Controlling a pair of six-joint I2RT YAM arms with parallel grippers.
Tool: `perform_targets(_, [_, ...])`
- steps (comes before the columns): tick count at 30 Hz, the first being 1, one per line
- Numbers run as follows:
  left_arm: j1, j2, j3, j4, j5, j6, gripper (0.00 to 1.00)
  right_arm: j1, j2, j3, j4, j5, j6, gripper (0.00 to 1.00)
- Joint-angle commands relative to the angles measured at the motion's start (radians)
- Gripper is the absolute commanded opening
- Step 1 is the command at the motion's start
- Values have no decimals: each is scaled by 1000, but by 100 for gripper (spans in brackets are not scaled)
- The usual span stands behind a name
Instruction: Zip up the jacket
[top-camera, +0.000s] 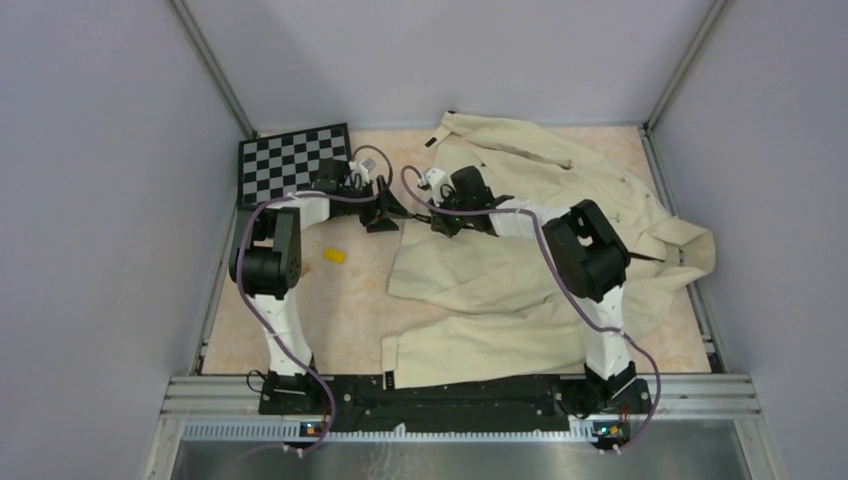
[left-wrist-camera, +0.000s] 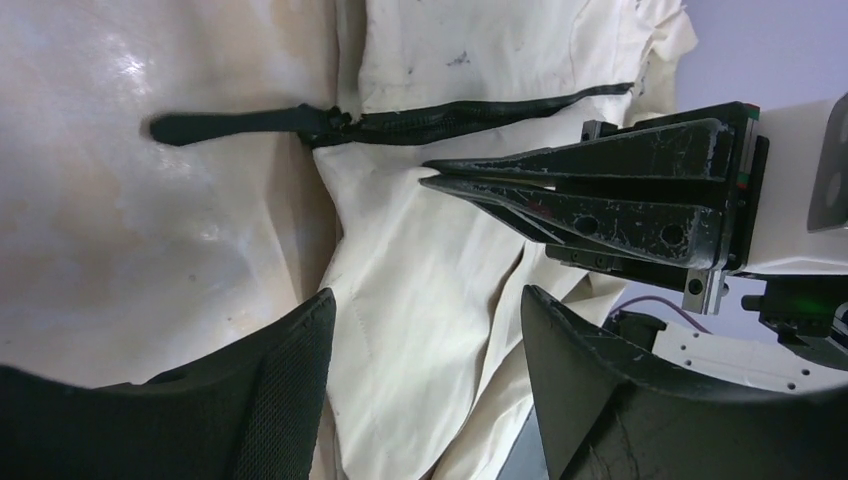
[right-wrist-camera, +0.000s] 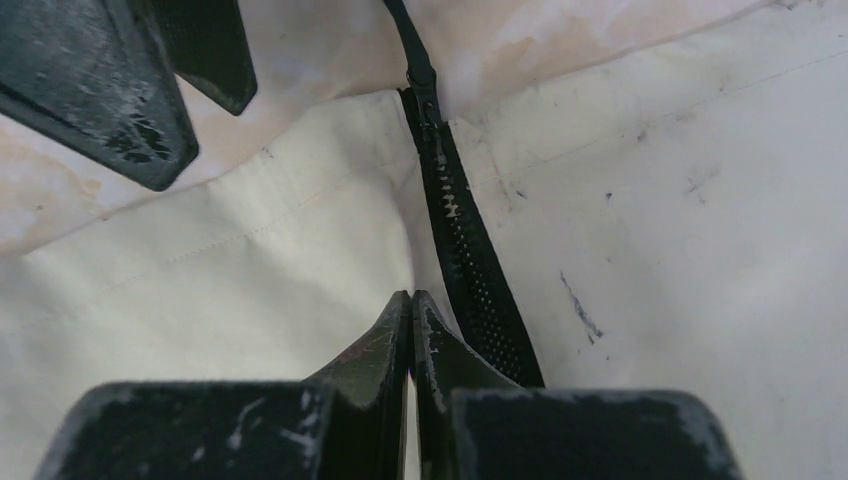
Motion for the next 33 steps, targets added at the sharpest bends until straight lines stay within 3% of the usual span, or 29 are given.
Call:
perform_targets(1, [3, 0, -27, 124, 76, -55, 72, 17, -136, -55, 100, -59, 74, 0])
perform_targets(6, [3, 39, -50, 257, 166, -132, 73, 17, -212, -164, 212, -76, 141, 0])
perform_targets(13, [4, 5, -75, 260, 116, -95, 72, 17, -206, -181, 236, -86, 167, 0])
perform_targets(16, [3, -15, -109, 354, 154, -125, 74, 17, -200, -182, 243, -103, 175, 0])
perform_targets(21, [-10, 22, -148, 502, 240, -233, 64, 17, -201, -186, 245, -98, 196, 0])
perform_targets(25, [-12, 12, -187, 576, 240, -268, 45, 17, -198, -184, 224, -99, 253, 0])
perform_targets(27, [-16, 3, -201, 554, 225, -251, 36, 17, -198, -187, 205, -112, 316, 12])
perform_targets(30, [-29, -14, -182, 350, 134, -139, 21, 16, -205, -160, 115, -99, 377, 31])
perform_targets(33, [-44, -73, -233, 258, 29, -53, 17, 14, -204, -99, -26, -71, 411, 45])
